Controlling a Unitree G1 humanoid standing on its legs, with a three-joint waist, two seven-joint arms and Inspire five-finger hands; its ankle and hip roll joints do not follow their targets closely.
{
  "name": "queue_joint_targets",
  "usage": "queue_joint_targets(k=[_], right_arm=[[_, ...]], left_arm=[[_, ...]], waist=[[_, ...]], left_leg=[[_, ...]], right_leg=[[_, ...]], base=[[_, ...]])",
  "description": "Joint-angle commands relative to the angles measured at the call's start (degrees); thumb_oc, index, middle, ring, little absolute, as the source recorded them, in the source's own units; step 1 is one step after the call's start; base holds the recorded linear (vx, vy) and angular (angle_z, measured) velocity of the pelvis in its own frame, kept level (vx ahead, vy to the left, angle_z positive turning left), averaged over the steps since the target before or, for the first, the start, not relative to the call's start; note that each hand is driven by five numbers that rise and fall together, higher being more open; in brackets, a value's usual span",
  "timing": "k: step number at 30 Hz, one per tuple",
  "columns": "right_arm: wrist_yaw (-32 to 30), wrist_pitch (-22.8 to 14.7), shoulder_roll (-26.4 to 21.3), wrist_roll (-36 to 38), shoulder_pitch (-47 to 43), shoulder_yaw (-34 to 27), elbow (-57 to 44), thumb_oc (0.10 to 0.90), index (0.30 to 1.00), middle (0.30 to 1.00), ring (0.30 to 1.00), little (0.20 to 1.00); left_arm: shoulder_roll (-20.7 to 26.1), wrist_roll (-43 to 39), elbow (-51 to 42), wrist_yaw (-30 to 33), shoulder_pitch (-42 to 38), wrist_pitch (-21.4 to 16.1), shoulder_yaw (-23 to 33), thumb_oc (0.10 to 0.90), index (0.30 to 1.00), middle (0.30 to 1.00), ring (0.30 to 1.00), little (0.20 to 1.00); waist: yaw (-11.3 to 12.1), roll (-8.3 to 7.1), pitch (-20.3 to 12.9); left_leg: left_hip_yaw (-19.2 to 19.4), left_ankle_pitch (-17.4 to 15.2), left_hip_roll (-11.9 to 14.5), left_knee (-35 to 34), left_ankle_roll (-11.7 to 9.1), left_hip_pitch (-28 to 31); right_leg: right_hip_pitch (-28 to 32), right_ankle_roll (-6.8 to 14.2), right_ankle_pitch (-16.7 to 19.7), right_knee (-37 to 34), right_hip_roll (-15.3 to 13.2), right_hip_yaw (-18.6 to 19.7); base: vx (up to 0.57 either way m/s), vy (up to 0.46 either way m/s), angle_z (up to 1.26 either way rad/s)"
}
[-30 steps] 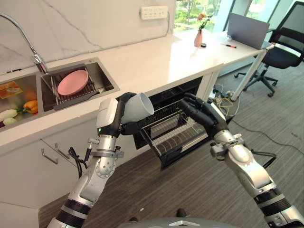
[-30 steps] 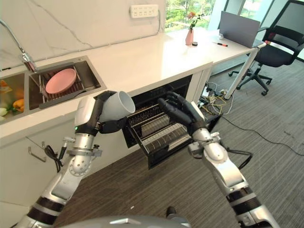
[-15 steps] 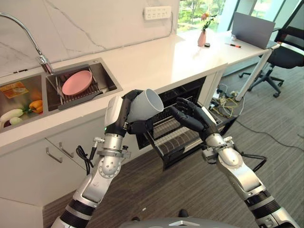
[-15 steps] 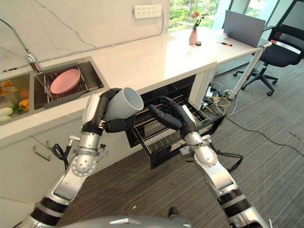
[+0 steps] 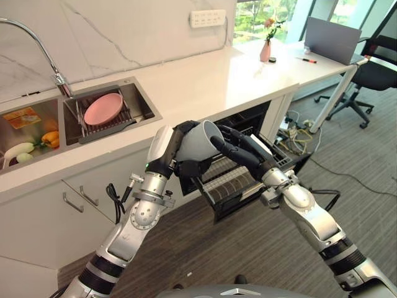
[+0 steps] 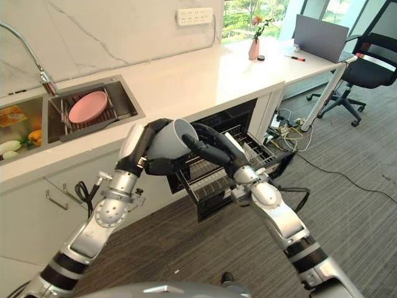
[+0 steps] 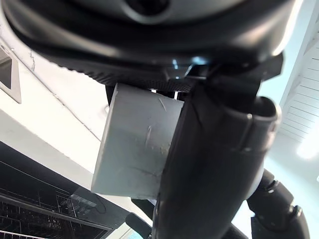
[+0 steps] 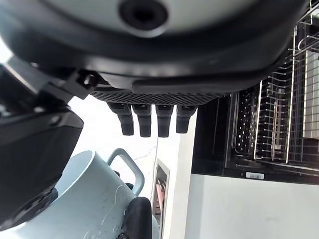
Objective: Place the dishes in the dishwasher.
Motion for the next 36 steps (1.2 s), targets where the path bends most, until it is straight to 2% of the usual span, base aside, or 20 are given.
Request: queue_joint_targets(k=[1,7,15,21,22,23,29,33,34,35,36], right_arm=[[1.0,-6.6,0.3,1.4,-9.4,-0.3,-2.8,0.8,0.9,0.9,0.9,0.9],[2.4,-6.5,-3.4,1.7,-12.6,1.3,-2.9,0.8,0.9,0.9,0.9,0.9],[4.1,-6.9,-6.3,0.8,-15.9,3.7,-4.4,0.8,0.9,0.9,0.9,0.9],[4.8,-5.9,-8.3,-0.3,-18.8,6.3,-3.5,0.8,0.9,0.9,0.9,0.9],[5.3,-5.6,-8.7,-0.1,-19.6,7.2,-3.3,0.425,0.338,0.338,0.338,0.338],[5.5,-5.4,-9.6,-0.5,-20.5,7.8,-3.4,0.4,0.3,0.3,0.3,0.3],[5.2,-5.3,-10.8,-0.4,-21.6,8.5,-3.3,0.4,0.3,0.3,0.3,0.3],[-1.3,-6.6,-4.7,-3.3,-14.7,2.2,-1.5,0.4,0.3,0.3,0.3,0.3],[-2.7,-6.9,-2.7,-3.7,-12.7,0.6,-1.1,0.4,0.3,0.3,0.3,0.3],[-2.7,-6.9,-2.6,-3.8,-12.5,0.6,-1.2,0.4,0.3,0.3,0.3,0.3],[-4.4,-7.1,0.3,-4.8,-9.9,-1.0,-1.0,0.4,0.3,0.3,0.3,0.3]], left_arm=[[1.7,0.6,-4.3,0.8,-10.5,-7.5,-3.6,0.4,0.3,0.3,0.3,0.3],[4.5,1.7,-6.1,-2.0,-13.0,-9.2,-6.4,0.4,0.3,0.3,0.3,0.3],[4.5,-3.4,-7.9,-5.4,-14.5,-10.3,-8.3,0.4,0.3,0.3,0.3,0.3],[5.4,-2.5,-8.9,-5.2,-17.3,-10.3,-9.2,0.4,0.3,0.3,0.3,0.3],[5.6,-2.3,-9.1,-5.2,-17.7,-10.4,-9.3,0.4,0.3,0.3,0.3,0.3],[6.0,-1.8,-9.4,-5.1,-17.9,-10.4,-9.4,0.4,0.3,0.3,0.3,0.3],[6.5,-0.4,-9.9,-4.6,-18.5,-10.6,-9.6,0.4,0.3,0.3,0.3,0.3],[6.4,4.0,-9.4,-0.9,-17.7,-9.4,-7.3,0.4,0.3,0.3,0.3,0.3],[6.3,4.4,-9.3,-0.4,-17.3,-9.3,-6.6,0.587,0.58,0.58,0.58,0.58],[6.4,4.4,-9.3,-0.4,-17.3,-9.3,-6.7,0.701,0.752,0.752,0.752,0.752],[6.2,5.1,-9.1,0.5,-16.7,-8.9,-5.7,0.8,0.9,0.9,0.9,0.9]], waist=[[0.2,-1.44,-3.0],[0.0,-1.57,-3.2],[-0.1,-1.86,-3.1],[-0.2,-2.05,-3.2],[-0.2,-2.09,-3.2],[-0.2,-2.16,-3.2],[-0.3,-2.06,-3.2],[-0.3,-1.63,-3.0],[-0.3,-1.48,-2.9],[-0.3,-1.57,-3.0],[-0.3,-1.37,-2.9]], left_leg=[[0.5,-3.8,-1.8,0.6,-1.0,0.1],[0.6,-3.9,-1.8,0.6,-1.2,0.2],[0.6,-3.8,-1.8,0.6,-1.2,0.2],[0.7,-3.9,-1.8,0.6,-1.2,0.3],[0.7,-3.9,-1.8,0.6,-1.3,0.3],[0.7,-3.9,-1.8,0.6,-1.3,0.4],[0.8,-3.9,-1.8,0.6,-1.3,0.5],[0.9,-4.1,-1.8,0.6,-1.0,0.5],[0.9,-4.2,-1.9,0.6,-0.9,0.5],[0.9,-4.2,-1.9,0.6,-0.9,0.5],[0.8,-4.2,-2.0,0.6,-0.8,0.4]], right_leg=[[2.9,3.5,-6.4,1.2,-2.2,-1.6],[2.9,3.5,-6.4,1.1,-2.1,-1.6],[2.8,3.6,-6.3,1.2,-2.1,-1.5],[2.9,3.7,-6.3,1.2,-2.1,-1.5],[2.9,3.7,-6.3,1.2,-2.1,-1.5],[2.9,3.6,-6.3,1.2,-2.1,-1.5],[2.8,3.7,-6.2,1.2,-2.0,-1.4],[2.9,3.7,-6.3,1.2,-2.2,-1.3],[2.9,3.8,-6.3,1.2,-2.2,-1.4],[2.9,3.8,-6.3,1.2,-2.2,-1.4],[2.9,3.7,-6.5,1.2,-2.2,-1.5]], base=[[0.0,0.0,0.0],[0.0,0.0,0.0],[0.0,0.0,0.0],[0.0,0.0,0.0],[0.0,0.0,0.0],[0.0,0.0,0.0],[0.0,0.0,0.0],[0.0,0.0,0.0],[0.0,0.0,0.0],[0.0,0.0,0.0],[0.0,0.0,0.0]])
